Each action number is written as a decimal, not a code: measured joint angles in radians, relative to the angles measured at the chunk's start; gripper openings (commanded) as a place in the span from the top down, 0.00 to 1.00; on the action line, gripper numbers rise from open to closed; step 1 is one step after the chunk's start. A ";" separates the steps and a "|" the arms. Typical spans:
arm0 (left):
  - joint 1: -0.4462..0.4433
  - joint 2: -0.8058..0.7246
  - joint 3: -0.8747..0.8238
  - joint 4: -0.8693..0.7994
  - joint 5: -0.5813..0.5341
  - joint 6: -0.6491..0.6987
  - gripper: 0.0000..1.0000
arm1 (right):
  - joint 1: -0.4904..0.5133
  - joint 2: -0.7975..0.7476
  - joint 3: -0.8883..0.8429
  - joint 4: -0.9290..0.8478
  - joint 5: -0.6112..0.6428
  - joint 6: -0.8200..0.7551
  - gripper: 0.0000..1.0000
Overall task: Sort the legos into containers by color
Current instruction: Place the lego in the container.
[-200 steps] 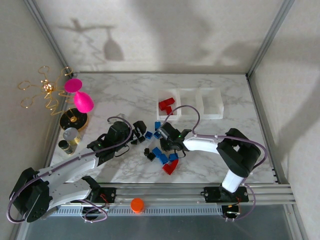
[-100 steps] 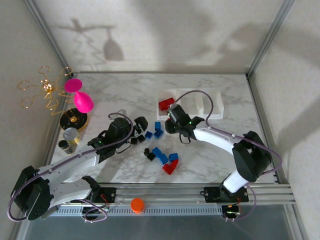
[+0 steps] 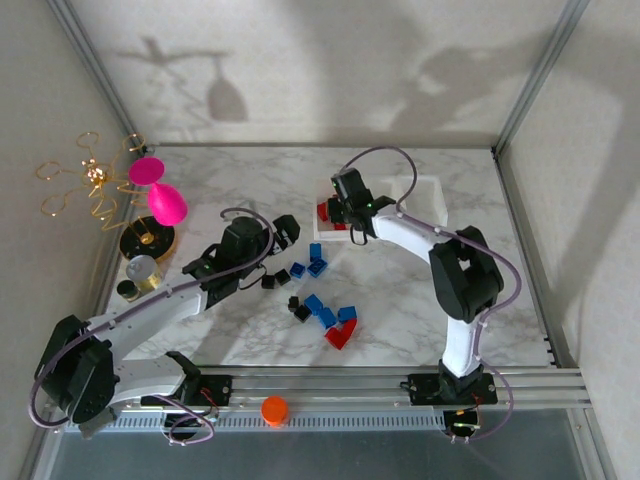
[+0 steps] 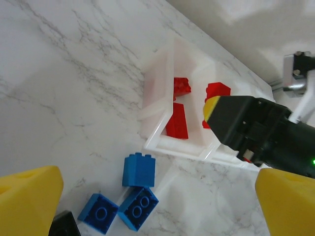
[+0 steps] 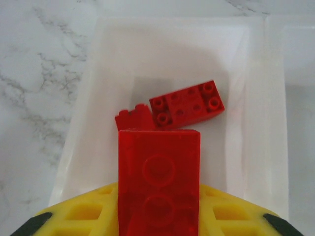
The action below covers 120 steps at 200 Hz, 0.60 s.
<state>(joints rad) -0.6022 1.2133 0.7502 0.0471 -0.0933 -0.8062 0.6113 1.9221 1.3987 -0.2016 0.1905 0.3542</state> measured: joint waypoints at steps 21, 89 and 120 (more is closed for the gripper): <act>0.012 0.018 0.010 0.011 0.001 0.004 0.00 | -0.012 0.069 0.072 0.003 -0.007 -0.011 0.70; 0.029 0.041 0.027 0.031 0.023 0.012 0.00 | -0.026 0.203 0.261 -0.021 0.017 -0.063 0.53; 0.030 0.040 0.032 0.031 0.024 0.021 0.00 | -0.026 0.203 0.265 -0.028 0.018 -0.072 0.49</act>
<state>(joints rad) -0.5720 1.2537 0.7818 0.0784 -0.0696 -0.7856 0.5850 2.1250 1.6634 -0.2298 0.2089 0.2825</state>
